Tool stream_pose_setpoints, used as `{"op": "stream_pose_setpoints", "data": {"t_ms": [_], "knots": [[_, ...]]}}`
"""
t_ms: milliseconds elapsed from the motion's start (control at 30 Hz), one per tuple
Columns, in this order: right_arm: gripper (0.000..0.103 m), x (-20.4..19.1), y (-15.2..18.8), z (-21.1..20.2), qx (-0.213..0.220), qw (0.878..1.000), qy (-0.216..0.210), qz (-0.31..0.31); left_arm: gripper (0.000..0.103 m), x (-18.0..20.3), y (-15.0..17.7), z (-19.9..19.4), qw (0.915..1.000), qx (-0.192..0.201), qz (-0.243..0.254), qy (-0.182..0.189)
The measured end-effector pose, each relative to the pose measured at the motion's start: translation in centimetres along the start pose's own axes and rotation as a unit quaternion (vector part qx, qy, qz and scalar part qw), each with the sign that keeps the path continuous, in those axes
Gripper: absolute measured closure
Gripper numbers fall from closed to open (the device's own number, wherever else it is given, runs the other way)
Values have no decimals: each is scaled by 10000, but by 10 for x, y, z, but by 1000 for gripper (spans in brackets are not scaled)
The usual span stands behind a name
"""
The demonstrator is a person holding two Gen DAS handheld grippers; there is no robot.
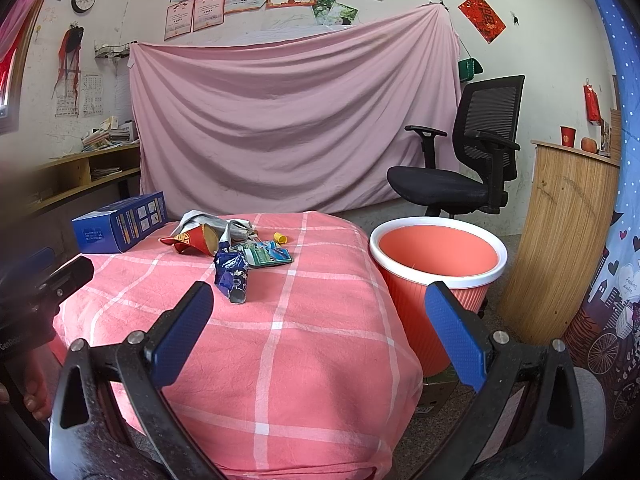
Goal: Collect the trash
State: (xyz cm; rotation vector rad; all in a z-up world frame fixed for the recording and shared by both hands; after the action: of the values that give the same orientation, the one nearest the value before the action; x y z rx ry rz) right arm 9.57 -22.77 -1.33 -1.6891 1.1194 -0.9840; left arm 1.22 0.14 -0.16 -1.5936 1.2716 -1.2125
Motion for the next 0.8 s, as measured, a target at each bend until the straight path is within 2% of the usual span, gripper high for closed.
{"op": "stream_pose_setpoints", "data": {"t_ms": [800], "knots": [[0,-3,1,1,5,10000,4,4,2,0,-1,0,10000,5,-16,-7]]}}
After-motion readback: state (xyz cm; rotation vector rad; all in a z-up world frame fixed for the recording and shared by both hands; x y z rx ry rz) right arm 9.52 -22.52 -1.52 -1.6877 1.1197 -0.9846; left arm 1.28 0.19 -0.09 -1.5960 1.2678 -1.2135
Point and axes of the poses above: each gripper's, at about its wrist camera, not at the fingertips, and z roughly the way its jaws point, x to its right, y to its underside, the point moved 1 cm from there along z, roughly the way its jaws point, and after that the axes turned 9 degrees about -z, right-handed, at the moved point
